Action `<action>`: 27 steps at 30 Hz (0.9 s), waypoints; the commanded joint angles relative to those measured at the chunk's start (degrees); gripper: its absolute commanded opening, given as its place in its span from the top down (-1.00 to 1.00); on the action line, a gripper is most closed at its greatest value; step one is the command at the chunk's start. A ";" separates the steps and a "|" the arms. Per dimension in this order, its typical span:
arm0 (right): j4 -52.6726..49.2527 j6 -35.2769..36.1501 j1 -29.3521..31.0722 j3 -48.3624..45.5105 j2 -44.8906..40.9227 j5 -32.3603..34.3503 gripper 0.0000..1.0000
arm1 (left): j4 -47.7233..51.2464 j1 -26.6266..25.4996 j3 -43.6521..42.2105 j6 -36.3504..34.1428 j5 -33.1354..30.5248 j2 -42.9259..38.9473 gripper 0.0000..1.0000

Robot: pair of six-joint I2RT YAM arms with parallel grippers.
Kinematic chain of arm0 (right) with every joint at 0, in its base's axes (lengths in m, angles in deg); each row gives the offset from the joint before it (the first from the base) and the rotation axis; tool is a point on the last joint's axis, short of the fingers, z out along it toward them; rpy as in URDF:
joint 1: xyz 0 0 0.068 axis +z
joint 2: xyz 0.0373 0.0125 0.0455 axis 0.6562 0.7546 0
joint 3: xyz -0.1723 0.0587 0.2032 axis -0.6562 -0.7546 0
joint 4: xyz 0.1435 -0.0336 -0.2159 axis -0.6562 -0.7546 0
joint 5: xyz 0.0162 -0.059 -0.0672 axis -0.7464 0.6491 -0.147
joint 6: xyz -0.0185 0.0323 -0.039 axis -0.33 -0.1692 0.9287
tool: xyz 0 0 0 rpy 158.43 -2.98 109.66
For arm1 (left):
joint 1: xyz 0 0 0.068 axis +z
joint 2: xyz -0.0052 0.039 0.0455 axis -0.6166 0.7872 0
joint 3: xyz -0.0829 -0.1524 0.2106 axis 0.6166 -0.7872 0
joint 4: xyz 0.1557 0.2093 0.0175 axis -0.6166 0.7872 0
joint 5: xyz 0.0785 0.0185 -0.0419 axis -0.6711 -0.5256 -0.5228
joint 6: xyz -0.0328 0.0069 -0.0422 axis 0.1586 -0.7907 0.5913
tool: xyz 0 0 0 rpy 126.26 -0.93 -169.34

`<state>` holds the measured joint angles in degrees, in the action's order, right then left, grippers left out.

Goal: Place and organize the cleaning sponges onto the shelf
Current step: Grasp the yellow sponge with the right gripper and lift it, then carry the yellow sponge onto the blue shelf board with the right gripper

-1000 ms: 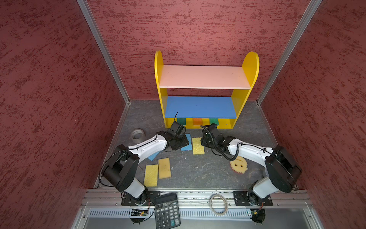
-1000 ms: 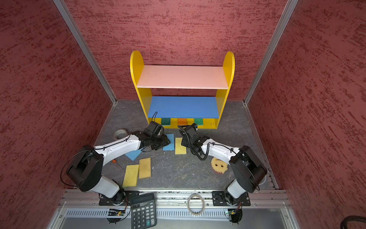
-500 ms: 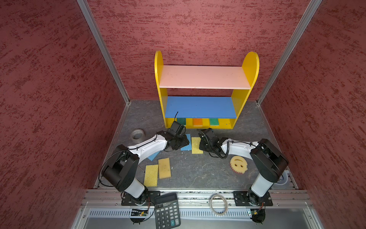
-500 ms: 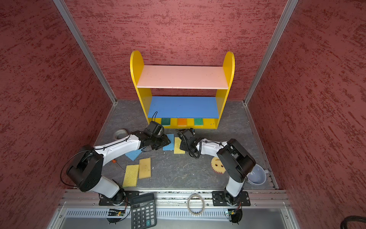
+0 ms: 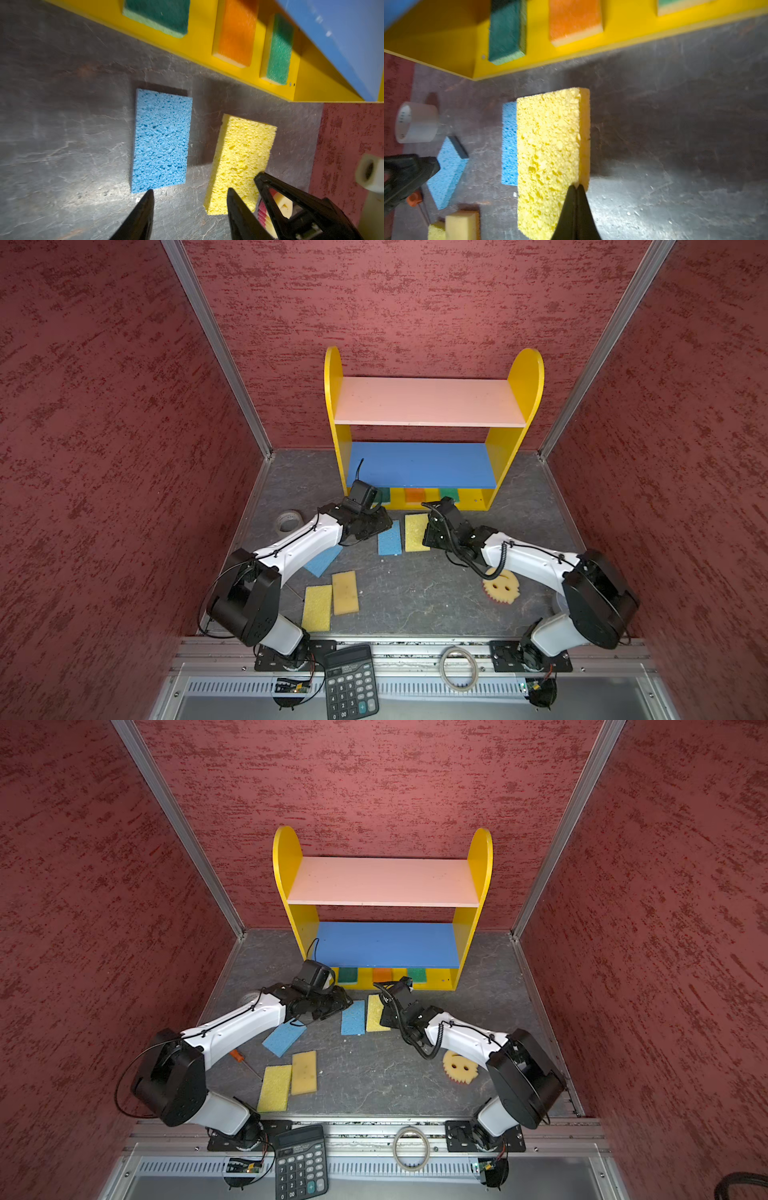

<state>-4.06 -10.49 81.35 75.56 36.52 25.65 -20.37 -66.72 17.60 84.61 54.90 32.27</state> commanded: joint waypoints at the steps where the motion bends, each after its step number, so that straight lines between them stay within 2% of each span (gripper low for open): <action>1: -1.95 5.99 -0.26 5.96 -1.45 4.97 1.00 | 1.80 2.24 2.34 -3.10 -2.91 -4.12 -0.15; 6: -1.34 11.19 -0.37 17.41 3.88 7.62 1.00 | 2.89 5.96 2.93 -3.85 -3.22 -6.52 -0.16; 12: 5.19 14.82 -1.13 27.86 12.39 7.53 1.00 | 5.29 8.52 1.90 -5.00 -4.81 -10.46 -0.18; 21: 14.54 16.26 -1.66 37.93 23.86 7.04 1.00 | 7.12 12.20 -2.34 -4.42 -5.35 -15.31 -0.25; 27: 17.64 13.98 -2.19 42.45 29.54 6.20 1.00 | 8.19 13.86 -3.60 -4.51 -5.45 -16.57 -0.29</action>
<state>9.56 4.31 79.73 114.88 64.56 31.79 -13.27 -53.71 14.34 80.86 50.04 16.83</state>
